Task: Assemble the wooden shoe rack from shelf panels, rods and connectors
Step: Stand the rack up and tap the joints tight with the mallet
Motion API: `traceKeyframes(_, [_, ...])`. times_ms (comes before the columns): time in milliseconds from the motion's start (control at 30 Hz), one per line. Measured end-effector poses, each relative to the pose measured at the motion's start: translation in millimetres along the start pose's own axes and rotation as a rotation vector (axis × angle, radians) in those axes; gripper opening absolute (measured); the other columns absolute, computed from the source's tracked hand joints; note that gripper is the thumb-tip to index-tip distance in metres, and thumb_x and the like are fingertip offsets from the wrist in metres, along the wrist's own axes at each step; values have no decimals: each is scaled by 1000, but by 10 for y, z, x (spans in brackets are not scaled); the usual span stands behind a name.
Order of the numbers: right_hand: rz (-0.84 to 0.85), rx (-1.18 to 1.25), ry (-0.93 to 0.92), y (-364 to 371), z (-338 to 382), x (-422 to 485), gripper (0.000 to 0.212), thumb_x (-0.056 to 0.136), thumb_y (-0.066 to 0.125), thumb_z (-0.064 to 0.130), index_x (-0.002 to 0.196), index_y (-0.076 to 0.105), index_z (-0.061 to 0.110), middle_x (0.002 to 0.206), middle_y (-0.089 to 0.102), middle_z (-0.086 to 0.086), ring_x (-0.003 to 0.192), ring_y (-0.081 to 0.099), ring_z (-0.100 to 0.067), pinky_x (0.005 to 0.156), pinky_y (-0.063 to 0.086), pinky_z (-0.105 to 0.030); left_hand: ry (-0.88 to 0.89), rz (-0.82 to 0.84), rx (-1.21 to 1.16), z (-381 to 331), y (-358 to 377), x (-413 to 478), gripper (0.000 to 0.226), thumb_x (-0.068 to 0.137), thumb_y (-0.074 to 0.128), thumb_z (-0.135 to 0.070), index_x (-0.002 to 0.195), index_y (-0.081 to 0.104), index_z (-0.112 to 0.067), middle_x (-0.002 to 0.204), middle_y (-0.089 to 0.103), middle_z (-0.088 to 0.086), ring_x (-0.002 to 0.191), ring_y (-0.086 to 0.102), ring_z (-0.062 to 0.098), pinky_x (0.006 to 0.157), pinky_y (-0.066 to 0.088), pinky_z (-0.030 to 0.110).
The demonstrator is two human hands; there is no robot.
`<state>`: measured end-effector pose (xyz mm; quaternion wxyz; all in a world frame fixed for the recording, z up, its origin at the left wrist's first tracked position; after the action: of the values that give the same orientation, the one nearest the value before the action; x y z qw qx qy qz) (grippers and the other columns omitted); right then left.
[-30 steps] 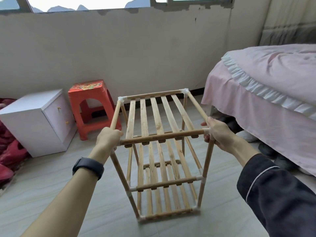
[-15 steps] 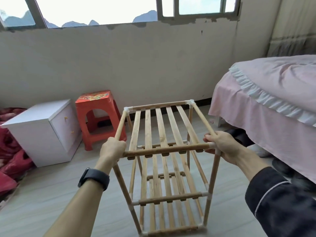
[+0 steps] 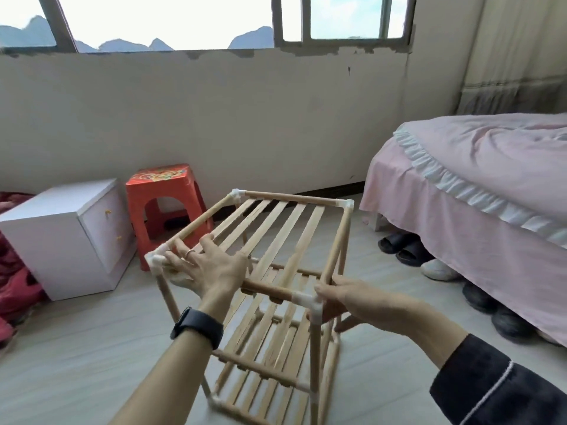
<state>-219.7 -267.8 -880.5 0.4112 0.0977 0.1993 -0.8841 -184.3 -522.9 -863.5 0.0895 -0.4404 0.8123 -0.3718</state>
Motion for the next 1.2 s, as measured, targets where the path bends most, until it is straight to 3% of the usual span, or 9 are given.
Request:
traceKeyframes(100, [103,-139,-16,-274,48,-216,33,98,60,44,117,65,18,114,75,6,106,72,-11,84,56,-31,-36,31,-158,56,-66,48,78,75,60,-4,145,35,-27,162,-27,11,147,-32,37,121,-9,61])
traceKeyframes(233, [-534,47,-146,-960,115,-52,30,102,56,43,112,65,16,115,71,-1,102,70,-16,92,56,-44,11,105,-214,125,-151,171,67,80,48,7,136,47,-29,166,-11,16,149,-28,32,124,-9,53])
traceKeyframes(333, [-671,136,-142,-1171,-27,206,37,99,56,52,115,58,19,121,61,-2,109,62,-19,90,54,-44,105,152,-133,212,-211,357,58,80,47,6,120,55,-35,162,21,23,152,-19,34,123,-10,56])
traceKeyframes(500, [-719,140,-175,-1141,-115,553,55,102,44,56,146,39,24,146,46,0,135,44,-24,112,40,-52,202,208,6,265,-286,699,50,83,42,5,112,56,-33,145,47,16,144,27,38,113,35,59])
traceKeyframes(633, [-613,169,-234,-1100,-110,721,41,109,37,40,149,38,34,152,40,3,145,34,-21,117,31,-51,408,238,548,-176,-111,642,38,99,46,-38,136,48,-30,145,49,6,141,31,31,114,23,65])
traceKeyframes(833, [-663,212,-207,-1319,-248,761,62,100,41,64,151,40,30,148,45,6,141,38,-21,118,31,-54,461,741,588,-1009,696,-109,119,63,46,-98,158,9,-39,166,18,15,150,14,45,113,17,74])
traceKeyframes(900, [-631,201,-240,-1379,-179,812,54,101,37,65,144,48,34,141,50,8,139,41,-19,115,33,-50,394,724,628,-1072,826,-215,115,71,66,-77,158,3,-39,167,5,19,150,1,50,111,9,79])
traceKeyframes(1000, [-615,165,-242,-1459,-72,855,55,100,37,67,135,56,27,131,59,3,126,54,-20,94,43,-43,491,652,613,-1136,845,-260,90,79,69,-35,153,18,-36,157,28,12,145,18,39,106,20,76])
traceKeyframes(1200, [-614,96,-263,-1252,-89,754,58,95,49,63,95,66,7,90,68,-8,86,67,-22,82,54,-41,590,775,721,-807,427,-259,103,77,78,-27,154,10,-38,150,37,6,136,29,28,110,34,52])
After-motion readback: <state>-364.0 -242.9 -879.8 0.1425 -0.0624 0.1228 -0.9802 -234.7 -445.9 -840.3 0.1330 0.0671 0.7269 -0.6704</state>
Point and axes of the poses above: each hand's wrist, its own x-axis towards the middle knuckle, its own y-axis out of the palm, z = x × y, the point moved 4 cm from there along x, towards the middle knuckle
